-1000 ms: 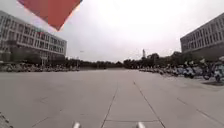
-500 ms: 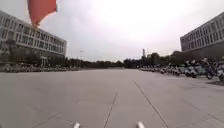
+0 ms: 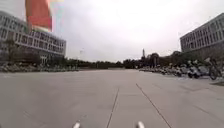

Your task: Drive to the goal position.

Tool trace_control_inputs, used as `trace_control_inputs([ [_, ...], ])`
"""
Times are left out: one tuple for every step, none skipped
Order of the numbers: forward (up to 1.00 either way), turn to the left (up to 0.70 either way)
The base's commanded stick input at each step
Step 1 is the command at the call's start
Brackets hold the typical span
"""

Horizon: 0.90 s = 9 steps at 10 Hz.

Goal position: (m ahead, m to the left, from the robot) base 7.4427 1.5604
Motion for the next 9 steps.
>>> trace_control_inputs([
  [0.5, 0.0],
  [0.5, 0.0],
  [0.5, 0.0],
  [0.5, 0.0],
  [0.5, 0.0],
  [0.5, 0.0],
  [0.5, 0.0],
  [0.5, 0.0],
  [0.5, 0.0],
])
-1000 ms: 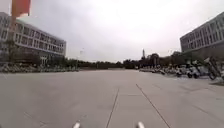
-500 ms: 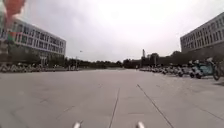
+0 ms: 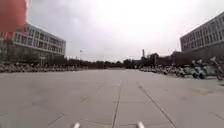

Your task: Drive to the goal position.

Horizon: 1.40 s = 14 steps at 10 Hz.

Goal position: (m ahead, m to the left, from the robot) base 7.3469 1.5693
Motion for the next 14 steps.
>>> trace_control_inputs([
  [0.5, 0.0],
  [0.5, 0.0],
  [0.5, 0.0],
  [0.5, 0.0],
  [0.5, 0.0],
  [0.5, 0.0],
  [0.5, 0.0],
  [0.5, 0.0],
  [0.5, 0.0],
  [0.5, 0.0],
  [0.5, 0.0],
  [0.5, 0.0],
  [0.5, 0.0],
  [0.5, 0.0],
])
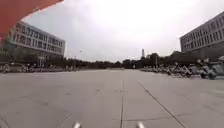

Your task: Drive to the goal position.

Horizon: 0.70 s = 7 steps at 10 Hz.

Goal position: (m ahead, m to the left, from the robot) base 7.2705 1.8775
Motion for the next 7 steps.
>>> trace_control_inputs([
  [0.5, 0.0],
  [0.5, 0.0],
  [0.5, 0.0],
  [0.5, 0.0],
  [0.5, 0.0],
  [0.5, 0.0],
  [0.5, 0.0],
])
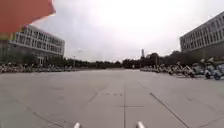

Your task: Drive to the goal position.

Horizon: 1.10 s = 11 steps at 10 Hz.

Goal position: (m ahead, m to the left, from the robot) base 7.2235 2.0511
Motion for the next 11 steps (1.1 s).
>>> trace_control_inputs([
  [0.5, 0.0],
  [0.5, 0.0],
  [0.5, 0.0],
  [0.5, 0.0],
  [0.5, 0.0],
  [0.5, 0.0],
  [0.5, 0.0],
  [0.5, 0.0],
  [0.5, 0.0],
  [0.5, 0.0],
  [0.5, 0.0],
])
